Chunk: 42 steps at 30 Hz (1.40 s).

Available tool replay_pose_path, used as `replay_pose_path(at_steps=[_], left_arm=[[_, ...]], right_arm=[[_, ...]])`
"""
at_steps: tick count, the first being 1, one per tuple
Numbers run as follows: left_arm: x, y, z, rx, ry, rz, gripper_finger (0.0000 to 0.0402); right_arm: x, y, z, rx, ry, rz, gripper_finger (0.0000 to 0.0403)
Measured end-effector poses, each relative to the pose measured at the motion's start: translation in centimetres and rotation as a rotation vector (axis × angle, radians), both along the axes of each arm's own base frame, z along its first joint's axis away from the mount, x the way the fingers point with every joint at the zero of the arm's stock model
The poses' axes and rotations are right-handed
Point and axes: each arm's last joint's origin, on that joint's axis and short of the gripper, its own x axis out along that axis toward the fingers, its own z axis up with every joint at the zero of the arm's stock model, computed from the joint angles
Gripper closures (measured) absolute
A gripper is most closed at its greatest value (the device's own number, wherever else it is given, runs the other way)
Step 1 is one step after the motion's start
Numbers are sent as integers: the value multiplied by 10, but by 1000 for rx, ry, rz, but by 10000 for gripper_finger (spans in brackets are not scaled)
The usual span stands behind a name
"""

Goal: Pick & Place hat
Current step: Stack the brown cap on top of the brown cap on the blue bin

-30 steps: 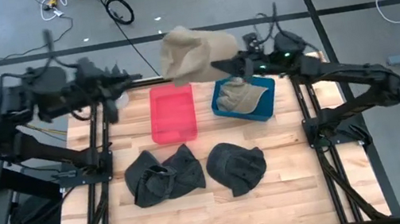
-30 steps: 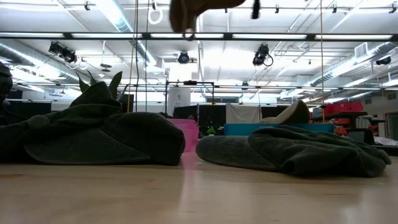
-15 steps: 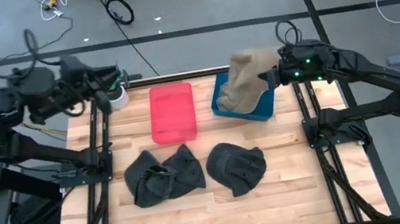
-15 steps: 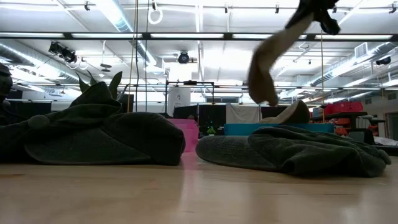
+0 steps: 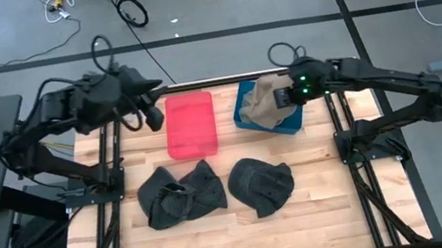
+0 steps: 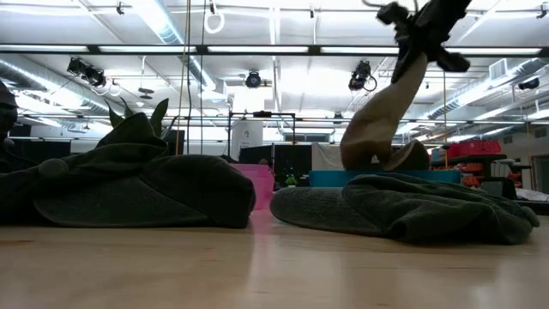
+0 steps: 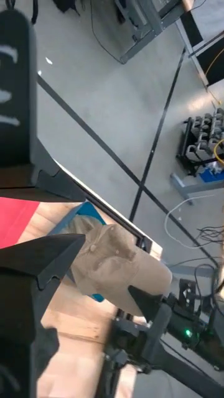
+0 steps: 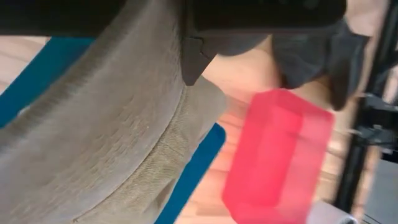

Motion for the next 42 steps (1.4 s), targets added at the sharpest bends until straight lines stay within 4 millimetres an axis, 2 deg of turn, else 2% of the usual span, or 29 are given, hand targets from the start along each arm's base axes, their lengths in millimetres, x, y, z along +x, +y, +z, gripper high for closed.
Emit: replay_pose_path(at_steps=[7,12,16,19,34,42], left_arm=[[10,0,-5,-5,21,1,305],[10,0,-5,-37,2,-6,305],[9,-4,-4,-43,1,-31,305],[10,-7,-5,-42,3,-48,305],[10,-12,-4,-31,4,-50,305],[10,-12,-4,-39,-2,-45,305]], right_arm=[[24,-15,-22,19,81,-1,395],[32,-28,-29,31,74,-41,395],[30,-35,-31,33,73,-76,395],[27,-40,-40,39,84,-111,395],[25,-39,-122,208,-104,-255,394],[15,-34,-147,203,-57,-286,393]])
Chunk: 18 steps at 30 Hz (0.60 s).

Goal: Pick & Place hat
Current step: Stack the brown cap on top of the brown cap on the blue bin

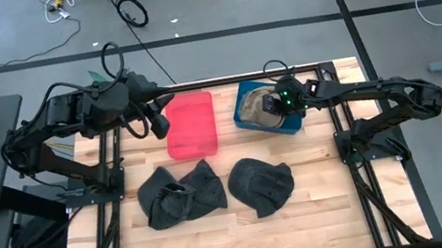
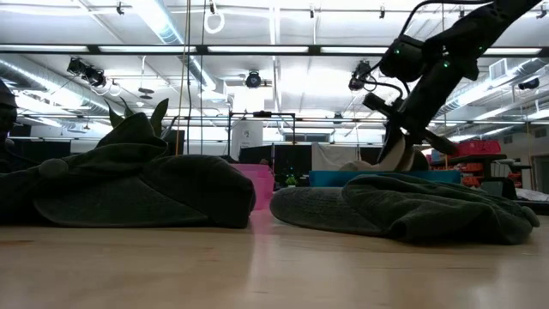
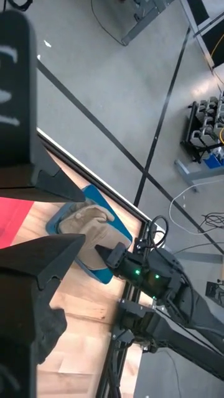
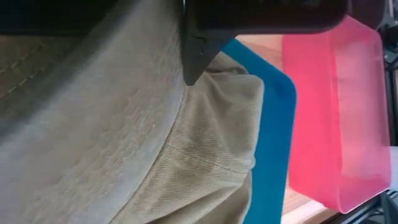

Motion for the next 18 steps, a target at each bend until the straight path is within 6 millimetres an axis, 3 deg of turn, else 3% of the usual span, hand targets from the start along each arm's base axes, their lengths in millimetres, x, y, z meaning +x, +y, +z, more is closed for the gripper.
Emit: replay_pose_path(at_steps=[8,18], left_arm=[[0,0,0,-13,-7,5,305],[0,0,0,-14,-5,-3,305]], right_arm=[[-4,1,-4,-42,66,14,349],[-5,1,-7,-45,95,30,210]])
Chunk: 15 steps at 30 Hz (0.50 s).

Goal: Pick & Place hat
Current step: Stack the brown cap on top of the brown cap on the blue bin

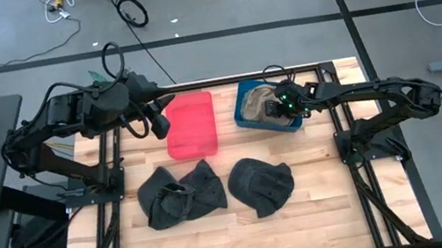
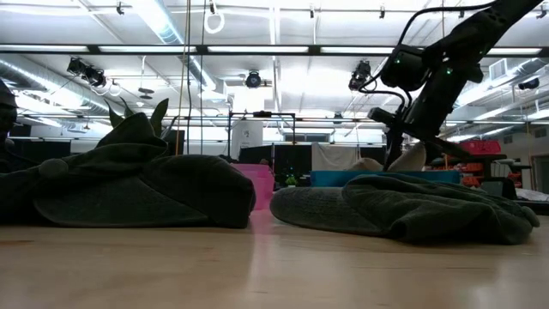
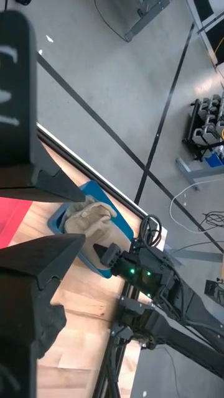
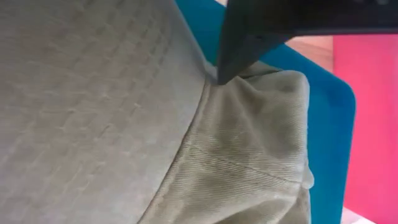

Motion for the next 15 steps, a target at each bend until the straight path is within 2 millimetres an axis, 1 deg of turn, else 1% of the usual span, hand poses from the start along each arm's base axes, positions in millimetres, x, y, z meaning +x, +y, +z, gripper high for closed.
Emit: replay_pose_path(at_steps=[4,7,11,15], left_arm=[[0,0,0,6,4,-4,305],[0,0,0,19,13,-10,305],[0,0,0,21,14,-12,305],[0,0,0,26,17,-15,305]], right_arm=[[1,1,0,25,-20,20,154],[1,2,2,42,-32,41,127],[-3,4,10,40,-67,21,120],[-10,7,18,23,-78,-5,130]])
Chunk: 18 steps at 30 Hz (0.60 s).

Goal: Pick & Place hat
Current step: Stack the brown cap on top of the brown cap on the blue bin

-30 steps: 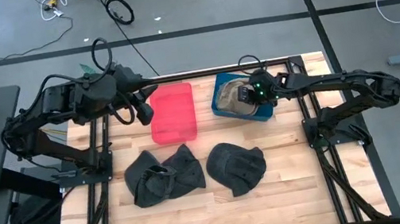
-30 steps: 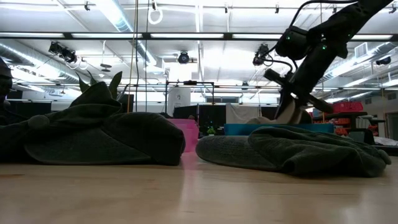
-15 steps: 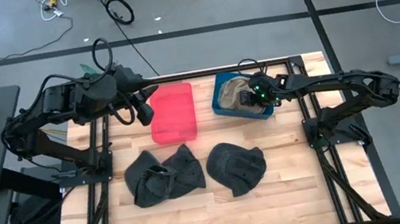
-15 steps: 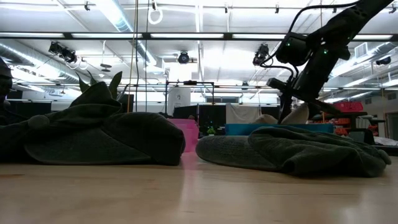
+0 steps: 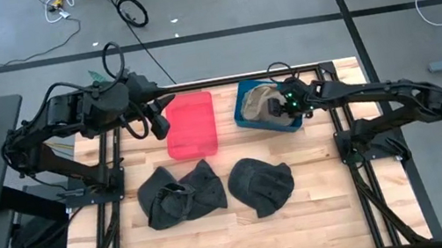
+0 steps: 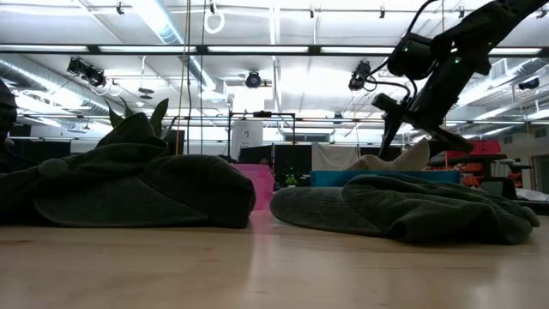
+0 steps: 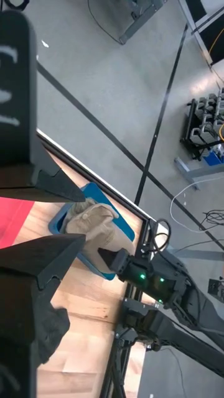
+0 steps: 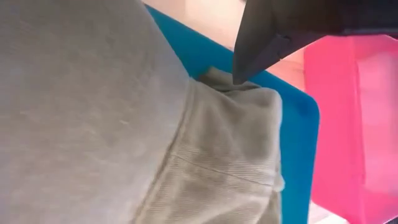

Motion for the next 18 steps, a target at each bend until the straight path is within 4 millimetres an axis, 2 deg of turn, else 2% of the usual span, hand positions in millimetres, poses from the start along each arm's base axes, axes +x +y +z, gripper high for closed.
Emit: replay_pose_path(at_steps=[5,18], left_arm=[[0,0,0,1,1,0,305],[0,0,0,32,21,-17,305]], right_arm=[[-10,5,8,17,3,-15,143],[-29,14,27,33,-65,-48,137]])
